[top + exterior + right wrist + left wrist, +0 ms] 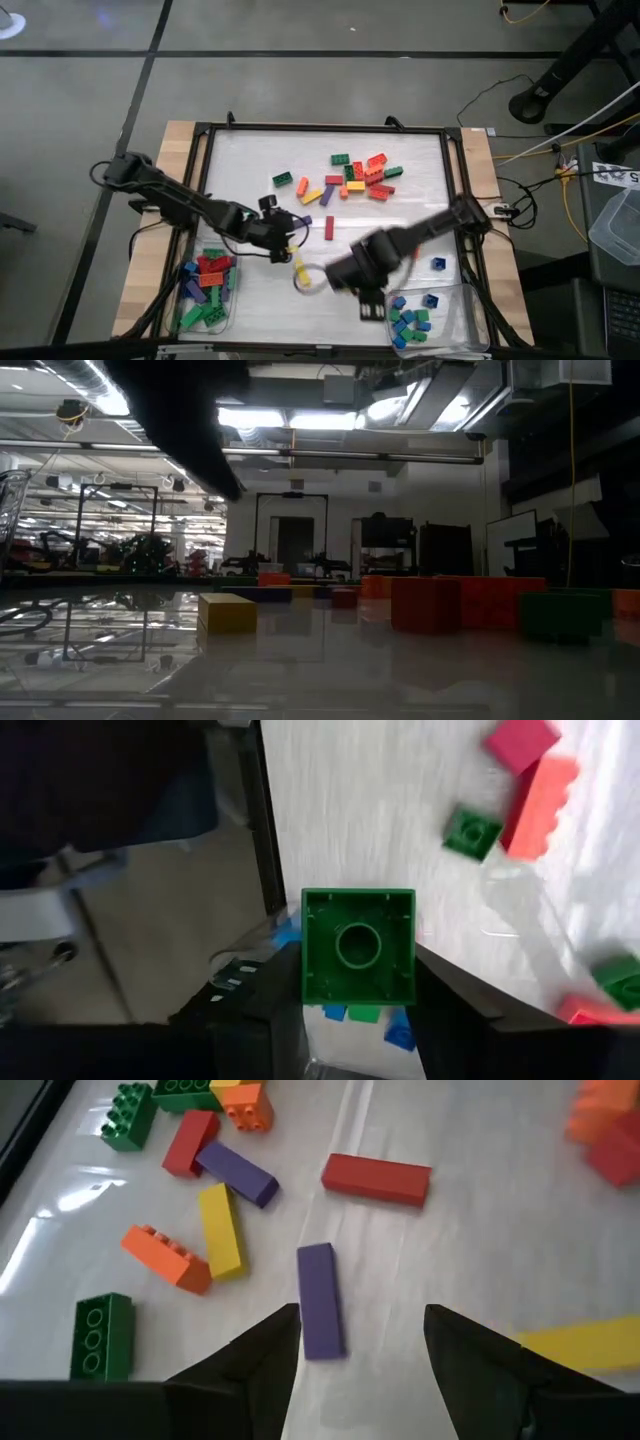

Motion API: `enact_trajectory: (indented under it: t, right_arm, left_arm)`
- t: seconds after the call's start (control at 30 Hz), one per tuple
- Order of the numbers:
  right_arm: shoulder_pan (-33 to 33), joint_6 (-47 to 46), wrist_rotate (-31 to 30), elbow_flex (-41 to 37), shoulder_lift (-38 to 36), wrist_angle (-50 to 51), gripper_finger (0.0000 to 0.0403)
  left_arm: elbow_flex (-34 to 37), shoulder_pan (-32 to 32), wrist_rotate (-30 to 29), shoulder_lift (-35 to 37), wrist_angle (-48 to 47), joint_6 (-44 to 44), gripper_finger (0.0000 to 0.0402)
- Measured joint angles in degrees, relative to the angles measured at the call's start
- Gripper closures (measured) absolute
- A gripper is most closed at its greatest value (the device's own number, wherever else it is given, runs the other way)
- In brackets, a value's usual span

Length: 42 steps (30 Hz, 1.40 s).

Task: Sort blocks by size
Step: Put the small green game piece into the right transparent bin, then put the large violet block into the left transparent bin

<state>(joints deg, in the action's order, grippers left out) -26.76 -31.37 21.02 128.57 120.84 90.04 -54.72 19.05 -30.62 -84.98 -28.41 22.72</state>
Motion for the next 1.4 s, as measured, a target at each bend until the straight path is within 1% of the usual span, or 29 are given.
enact_trajectory:
  t: [0.13, 0.27, 0.43, 0.5, 0.63, 0.73, 0.83, 0.93, 1.13, 1.23, 1.4]
  right_arm:
    - [-6.5, -6.2, -6.3, 0.0, 0.0, 0.0, 0.0256]
    - [-12.4, -13.0, -11.0, -0.2, 0.0, -0.1, 0.0256]
    - [-18.5, -20.5, -11.9, -3.3, 0.0, 0.0, 0.0255]
    - [-20.5, -21.0, -11.9, -5.3, 0.0, 0.0, 0.0254]
    - [-23.6, -21.2, -13.2, -9.9, 0.0, 0.0, 0.0251]
    - [-24.5, -24.1, -14.2, -13.4, 0.0, 0.0, 0.0239]
    - [-24.4, -27.1, -13.2, -16.4, 0.0, 0.0, 0.0218]
    - [-24.2, -27.3, -10.9, -18.5, 0.0, -0.1, 0.0194]
    - [-24.2, -27.1, -10.4, -21.1, 0.0, 0.0, 0.0148]
    - [-24.2, -26.8, -10.3, -21.1, 0.0, -0.1, 0.0135]
    - [-24.2, -26.7, -10.4, -21.1, 0.0, 0.0, 0.0130]
  left_arm:
    - [0.0, -2.7, 0.1, -4.0, 3.7, -0.2, 0.0199]
    - [0.0, -5.1, 0.2, -7.5, 6.4, -0.2, 0.0199]
    - [0.0, -6.9, 0.5, -9.8, 8.1, 0.0, 0.0199]
    - [0.0, -7.2, 0.6, -9.8, 8.1, 0.1, 0.0199]
    - [0.0, -7.6, 0.6, -9.4, 8.0, 3.1, 0.0199]
    - [0.0, -7.6, 0.8, -9.3, 8.1, 4.4, 0.0199]
    - [0.0, -7.7, 2.2, -9.3, 8.1, 5.6, 0.0199]
    - [0.0, -8.1, 3.1, -9.3, 8.1, 7.3, 0.0199]
    - [0.0, -9.5, 3.9, -9.5, 8.0, 8.5, 0.0199]
    - [0.0, -10.3, 4.4, -9.5, 8.0, 8.4, 0.0199]
    - [0.0, -11.7, 8.7, -10.7, 8.0, 8.4, 0.0199]
